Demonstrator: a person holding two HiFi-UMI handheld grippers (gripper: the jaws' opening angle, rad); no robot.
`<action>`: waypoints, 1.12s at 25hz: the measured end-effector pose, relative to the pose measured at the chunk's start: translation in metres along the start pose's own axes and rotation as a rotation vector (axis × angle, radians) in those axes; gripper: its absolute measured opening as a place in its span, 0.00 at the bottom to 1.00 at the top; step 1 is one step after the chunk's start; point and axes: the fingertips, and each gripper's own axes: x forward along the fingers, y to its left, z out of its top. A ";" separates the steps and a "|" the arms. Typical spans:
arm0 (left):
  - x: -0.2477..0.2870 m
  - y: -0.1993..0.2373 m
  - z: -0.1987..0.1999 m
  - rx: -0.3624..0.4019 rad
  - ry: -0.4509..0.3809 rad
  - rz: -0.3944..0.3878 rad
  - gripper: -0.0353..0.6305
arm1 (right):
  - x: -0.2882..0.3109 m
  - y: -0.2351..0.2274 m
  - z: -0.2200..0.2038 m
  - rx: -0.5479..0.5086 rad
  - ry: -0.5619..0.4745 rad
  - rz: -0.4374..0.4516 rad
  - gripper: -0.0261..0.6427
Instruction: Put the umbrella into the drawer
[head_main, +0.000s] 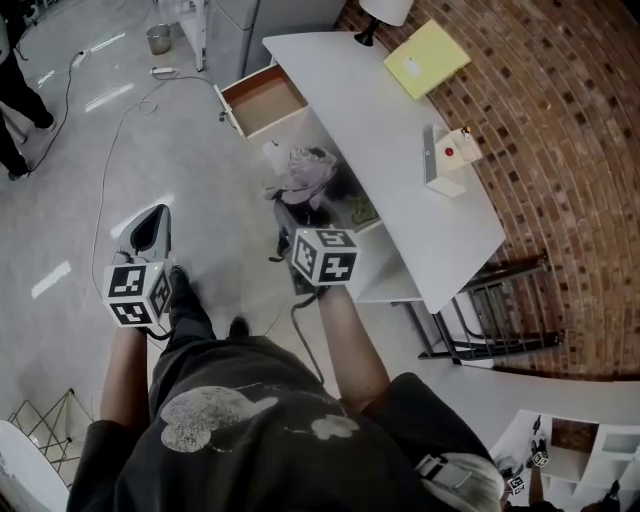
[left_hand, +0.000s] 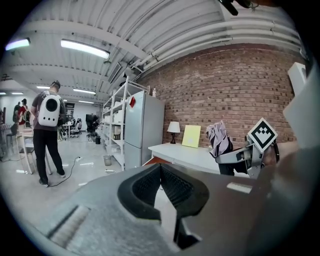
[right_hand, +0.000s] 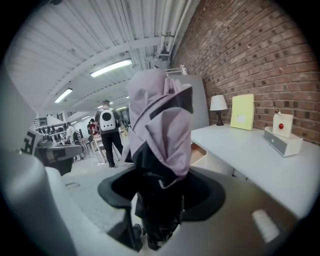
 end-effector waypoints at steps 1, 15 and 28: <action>0.000 0.001 0.000 -0.002 0.002 0.000 0.07 | 0.001 0.001 0.001 -0.001 -0.001 0.002 0.41; 0.031 0.052 0.012 -0.042 -0.017 0.027 0.07 | 0.046 -0.001 0.030 0.023 -0.020 -0.017 0.41; 0.153 0.167 0.029 -0.072 0.012 -0.056 0.07 | 0.176 0.009 0.083 0.051 0.014 -0.120 0.41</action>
